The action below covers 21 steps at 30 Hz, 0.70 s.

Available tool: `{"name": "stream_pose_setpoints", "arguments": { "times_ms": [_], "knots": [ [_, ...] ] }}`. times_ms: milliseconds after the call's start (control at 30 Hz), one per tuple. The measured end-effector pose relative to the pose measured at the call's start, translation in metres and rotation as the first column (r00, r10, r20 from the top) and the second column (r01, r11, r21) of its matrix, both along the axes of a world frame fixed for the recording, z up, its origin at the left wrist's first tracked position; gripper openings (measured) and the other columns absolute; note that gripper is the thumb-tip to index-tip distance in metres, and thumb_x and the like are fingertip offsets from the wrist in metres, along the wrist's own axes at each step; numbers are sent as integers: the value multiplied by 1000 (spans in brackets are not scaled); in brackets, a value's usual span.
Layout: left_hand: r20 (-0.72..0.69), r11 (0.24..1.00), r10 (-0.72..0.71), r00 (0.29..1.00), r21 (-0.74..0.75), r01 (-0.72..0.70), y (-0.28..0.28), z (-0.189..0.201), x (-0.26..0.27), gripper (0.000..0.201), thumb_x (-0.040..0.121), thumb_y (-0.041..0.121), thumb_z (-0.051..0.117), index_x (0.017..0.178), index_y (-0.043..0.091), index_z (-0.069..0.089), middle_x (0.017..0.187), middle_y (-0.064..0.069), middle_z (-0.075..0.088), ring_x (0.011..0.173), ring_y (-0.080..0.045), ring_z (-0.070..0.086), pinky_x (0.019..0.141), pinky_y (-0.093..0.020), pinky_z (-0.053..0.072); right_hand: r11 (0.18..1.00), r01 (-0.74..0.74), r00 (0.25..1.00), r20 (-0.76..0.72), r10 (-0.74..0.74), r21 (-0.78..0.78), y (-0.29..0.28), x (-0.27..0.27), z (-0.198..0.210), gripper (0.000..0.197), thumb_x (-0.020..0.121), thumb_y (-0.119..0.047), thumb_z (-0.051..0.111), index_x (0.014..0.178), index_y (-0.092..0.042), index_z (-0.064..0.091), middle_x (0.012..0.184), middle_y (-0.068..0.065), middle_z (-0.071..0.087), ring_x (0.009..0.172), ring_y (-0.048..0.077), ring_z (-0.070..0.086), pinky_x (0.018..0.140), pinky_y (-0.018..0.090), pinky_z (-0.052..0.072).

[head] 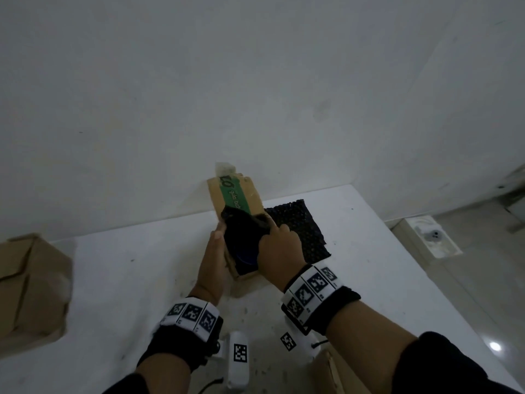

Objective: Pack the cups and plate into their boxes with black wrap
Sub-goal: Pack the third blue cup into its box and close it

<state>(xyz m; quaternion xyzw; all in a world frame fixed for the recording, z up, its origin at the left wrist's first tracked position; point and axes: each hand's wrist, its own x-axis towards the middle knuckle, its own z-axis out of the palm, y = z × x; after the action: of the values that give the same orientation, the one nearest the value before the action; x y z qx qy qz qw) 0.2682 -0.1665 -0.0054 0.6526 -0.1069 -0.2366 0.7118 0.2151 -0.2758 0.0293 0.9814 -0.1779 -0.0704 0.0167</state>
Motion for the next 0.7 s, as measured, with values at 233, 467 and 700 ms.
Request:
{"name": "stream_pose_setpoints", "arguments": {
  "times_ms": [233,467,700],
  "knots": [
    [-119,988,-30,992,-155,11,-4,15,-13,48,101,27,5,147,16,14,128,13,27,114,0,28,58,7,37,988,81,993,-91,-69,131,20,2,-6,31,92,-29,50,109,-3,47,115,16,58,108,32,54,91,37,41],
    [-121,999,-38,992,-26,35,7,-6,-3,50,99,46,11,146,29,20,153,7,20,139,-8,18,114,-29,15,843,301,953,-95,-289,446,12,13,2,61,84,-20,59,131,-2,24,123,21,51,110,36,54,89,42,48],
    [-112,1000,-26,993,-15,25,4,-5,-6,48,100,37,6,147,27,16,147,18,16,130,5,15,106,-18,14,832,377,926,-139,-352,406,4,29,0,50,86,-23,61,125,-1,37,119,14,57,107,30,58,68,33,41]
  ]
}}
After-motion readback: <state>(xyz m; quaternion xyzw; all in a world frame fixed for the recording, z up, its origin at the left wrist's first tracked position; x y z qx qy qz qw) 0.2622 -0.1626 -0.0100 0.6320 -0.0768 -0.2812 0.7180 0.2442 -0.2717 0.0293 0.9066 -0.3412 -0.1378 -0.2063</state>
